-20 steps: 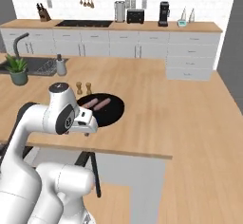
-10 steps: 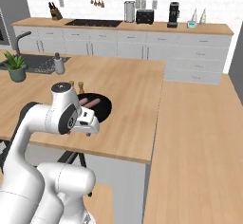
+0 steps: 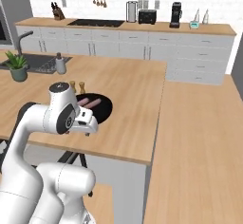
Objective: Place one bun and one sausage from the bowl on each plate.
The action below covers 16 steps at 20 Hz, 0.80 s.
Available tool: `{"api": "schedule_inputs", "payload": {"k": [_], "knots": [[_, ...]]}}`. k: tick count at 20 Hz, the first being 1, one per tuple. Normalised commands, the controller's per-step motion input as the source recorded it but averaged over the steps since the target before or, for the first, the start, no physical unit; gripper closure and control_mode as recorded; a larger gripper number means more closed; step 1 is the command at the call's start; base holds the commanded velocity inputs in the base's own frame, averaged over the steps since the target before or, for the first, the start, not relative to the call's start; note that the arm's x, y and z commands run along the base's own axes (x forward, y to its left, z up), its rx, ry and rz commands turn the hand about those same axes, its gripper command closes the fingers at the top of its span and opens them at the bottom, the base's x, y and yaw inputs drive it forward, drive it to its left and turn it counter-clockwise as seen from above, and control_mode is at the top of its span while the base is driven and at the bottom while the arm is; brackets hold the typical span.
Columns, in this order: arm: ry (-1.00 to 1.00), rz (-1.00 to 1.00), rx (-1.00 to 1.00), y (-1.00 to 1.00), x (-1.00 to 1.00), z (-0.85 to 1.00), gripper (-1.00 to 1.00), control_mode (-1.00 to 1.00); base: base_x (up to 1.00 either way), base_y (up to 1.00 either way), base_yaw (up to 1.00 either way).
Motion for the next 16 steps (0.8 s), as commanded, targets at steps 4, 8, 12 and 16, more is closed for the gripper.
{"api": "schedule_inputs", "payload": {"k": [4, 8, 12, 16], "knots": [[0.0, 0.0, 0.0, 0.0, 0.0, 0.0, -1.0, 1.0, 1.0, 0.06, 0.0], [0.0, 0.0, 0.0, 0.0, 0.0, 0.0, -1.0, 1.0, 0.98, 0.04, 0.27], [0.0, 0.0, 0.0, 0.0, 0.0, 0.0, -1.0, 1.0, 0.73, 0.0, 0.37], [0.0, 0.0, 0.0, 0.0, 0.0, 0.0, -1.0, 1.0, 0.5, 0.13, 0.19]]}}
